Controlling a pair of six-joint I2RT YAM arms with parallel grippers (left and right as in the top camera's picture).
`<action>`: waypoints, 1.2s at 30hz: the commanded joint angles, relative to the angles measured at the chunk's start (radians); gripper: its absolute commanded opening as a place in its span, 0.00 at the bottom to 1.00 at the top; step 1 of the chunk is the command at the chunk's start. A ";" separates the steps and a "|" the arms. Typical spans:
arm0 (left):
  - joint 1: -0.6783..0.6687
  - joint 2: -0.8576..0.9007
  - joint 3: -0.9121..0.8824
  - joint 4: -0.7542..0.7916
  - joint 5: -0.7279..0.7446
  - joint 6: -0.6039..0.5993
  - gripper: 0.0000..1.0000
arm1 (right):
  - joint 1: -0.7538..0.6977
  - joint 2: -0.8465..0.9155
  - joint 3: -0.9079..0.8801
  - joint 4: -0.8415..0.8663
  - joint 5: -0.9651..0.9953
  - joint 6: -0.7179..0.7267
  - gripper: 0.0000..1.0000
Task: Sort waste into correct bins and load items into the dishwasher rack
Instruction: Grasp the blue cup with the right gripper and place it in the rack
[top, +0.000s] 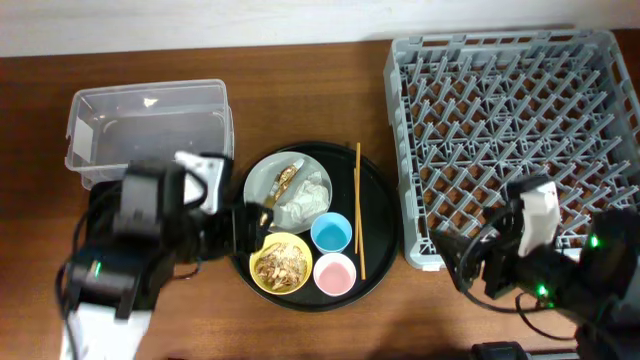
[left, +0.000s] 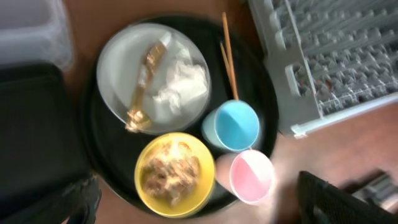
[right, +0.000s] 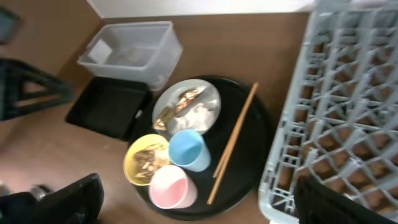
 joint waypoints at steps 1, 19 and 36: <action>-0.008 0.158 0.042 -0.009 0.257 -0.022 0.92 | 0.004 0.054 0.024 -0.026 -0.051 0.006 0.99; -0.422 0.706 0.038 0.286 -0.396 -0.217 0.01 | 0.004 0.063 0.024 -0.093 -0.047 0.013 0.99; 0.020 0.336 0.095 0.254 1.052 -0.080 0.01 | 0.007 0.100 -0.072 0.056 -0.503 -0.198 0.97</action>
